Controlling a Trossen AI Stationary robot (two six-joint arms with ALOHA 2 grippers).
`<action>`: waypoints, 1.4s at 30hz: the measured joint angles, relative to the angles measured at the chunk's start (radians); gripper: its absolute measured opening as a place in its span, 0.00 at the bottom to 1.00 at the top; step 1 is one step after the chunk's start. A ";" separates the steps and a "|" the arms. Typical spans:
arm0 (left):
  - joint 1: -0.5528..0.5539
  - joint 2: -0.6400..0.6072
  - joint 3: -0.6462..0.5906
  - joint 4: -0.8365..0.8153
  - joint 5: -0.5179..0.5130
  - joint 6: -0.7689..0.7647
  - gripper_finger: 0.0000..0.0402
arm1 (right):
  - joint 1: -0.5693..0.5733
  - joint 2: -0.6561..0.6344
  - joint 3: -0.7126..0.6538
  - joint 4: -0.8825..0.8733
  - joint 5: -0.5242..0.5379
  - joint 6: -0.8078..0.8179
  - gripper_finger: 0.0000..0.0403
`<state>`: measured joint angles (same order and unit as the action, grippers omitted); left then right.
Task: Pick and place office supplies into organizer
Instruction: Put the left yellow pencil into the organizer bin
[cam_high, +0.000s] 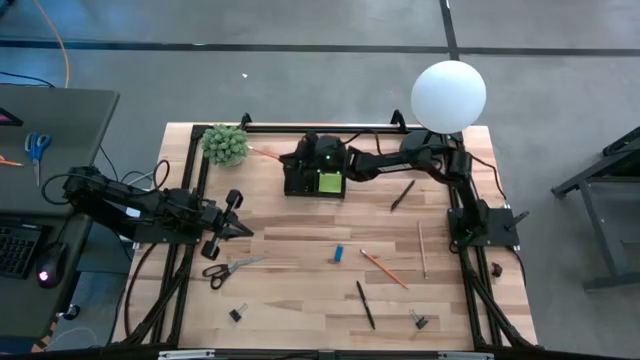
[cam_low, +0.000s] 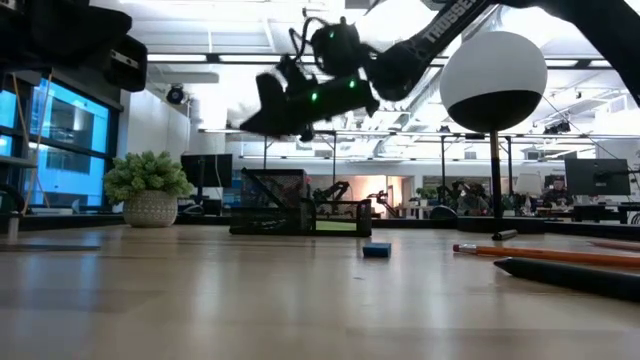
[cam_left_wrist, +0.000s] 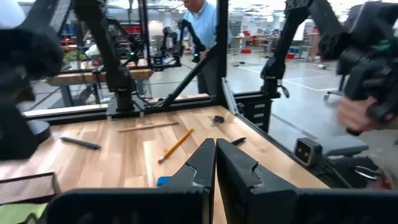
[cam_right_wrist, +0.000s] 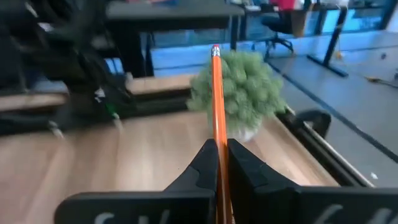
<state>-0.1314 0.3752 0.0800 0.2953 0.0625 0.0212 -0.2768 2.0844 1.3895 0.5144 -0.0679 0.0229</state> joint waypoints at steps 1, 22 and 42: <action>0.000 0.000 0.000 0.000 -0.012 0.000 0.01 | 0.000 -0.017 0.000 -0.004 -0.003 0.000 0.01; 0.000 0.000 0.000 -0.046 -0.045 -0.063 0.01 | 0.026 -0.214 -0.429 0.702 0.026 0.030 0.01; 0.000 0.000 0.000 -0.007 -0.101 0.024 0.01 | -0.038 -0.166 -0.472 0.730 -0.003 0.053 0.02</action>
<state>-0.1310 0.3752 0.0799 0.2888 -0.0387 0.0454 -0.3152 1.9188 0.9172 1.2445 -0.0705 0.0756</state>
